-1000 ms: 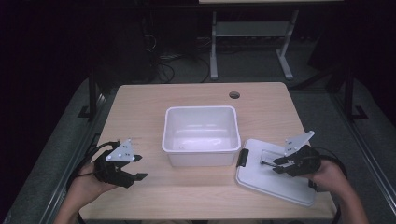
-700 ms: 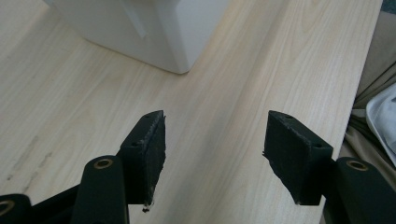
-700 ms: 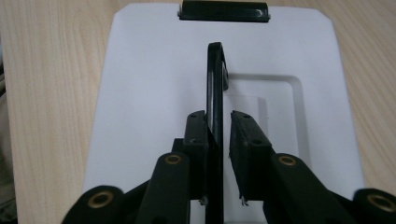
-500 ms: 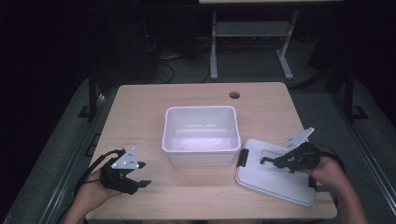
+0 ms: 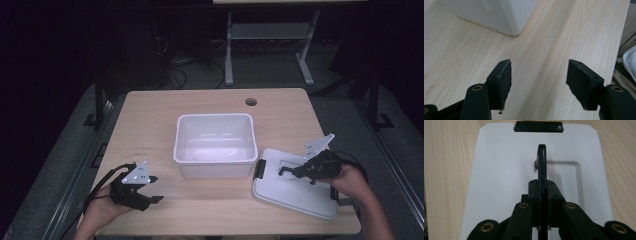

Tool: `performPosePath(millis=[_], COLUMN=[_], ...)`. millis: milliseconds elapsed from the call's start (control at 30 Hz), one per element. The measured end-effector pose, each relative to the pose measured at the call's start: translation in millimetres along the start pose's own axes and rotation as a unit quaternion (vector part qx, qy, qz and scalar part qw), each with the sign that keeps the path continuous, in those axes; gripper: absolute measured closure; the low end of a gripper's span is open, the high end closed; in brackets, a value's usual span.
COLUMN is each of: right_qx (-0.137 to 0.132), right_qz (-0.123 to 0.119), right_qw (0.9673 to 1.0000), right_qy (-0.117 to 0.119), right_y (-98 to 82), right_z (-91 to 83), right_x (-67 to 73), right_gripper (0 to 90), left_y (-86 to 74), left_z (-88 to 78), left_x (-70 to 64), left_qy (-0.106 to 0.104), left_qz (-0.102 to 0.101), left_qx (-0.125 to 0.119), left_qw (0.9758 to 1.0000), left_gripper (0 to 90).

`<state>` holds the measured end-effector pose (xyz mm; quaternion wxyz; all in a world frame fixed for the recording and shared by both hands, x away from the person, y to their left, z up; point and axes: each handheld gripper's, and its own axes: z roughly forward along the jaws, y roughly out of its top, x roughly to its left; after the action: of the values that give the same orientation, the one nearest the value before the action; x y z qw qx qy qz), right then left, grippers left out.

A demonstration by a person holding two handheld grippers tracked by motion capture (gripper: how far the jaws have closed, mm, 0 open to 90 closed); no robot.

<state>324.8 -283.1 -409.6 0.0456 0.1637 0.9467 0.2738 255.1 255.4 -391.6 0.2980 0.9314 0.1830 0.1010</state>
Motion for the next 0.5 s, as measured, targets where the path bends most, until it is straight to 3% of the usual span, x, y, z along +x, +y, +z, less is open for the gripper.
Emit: performPosePath(millis=[500], right_qx=[-0.022], right_qz=[-0.02], right_qw=[0.9993], right_qy=[-0.021], right_y=[10.2], right_z=[-29.9], right_x=[2.2], right_gripper=[83.8], left_y=[-7.9], left_z=[7.5], left_x=[-6.7], left_qy=[0.012], left_qz=[-0.007], left_qx=[-0.011], left_qw=[0.9998], left_gripper=[34.4])
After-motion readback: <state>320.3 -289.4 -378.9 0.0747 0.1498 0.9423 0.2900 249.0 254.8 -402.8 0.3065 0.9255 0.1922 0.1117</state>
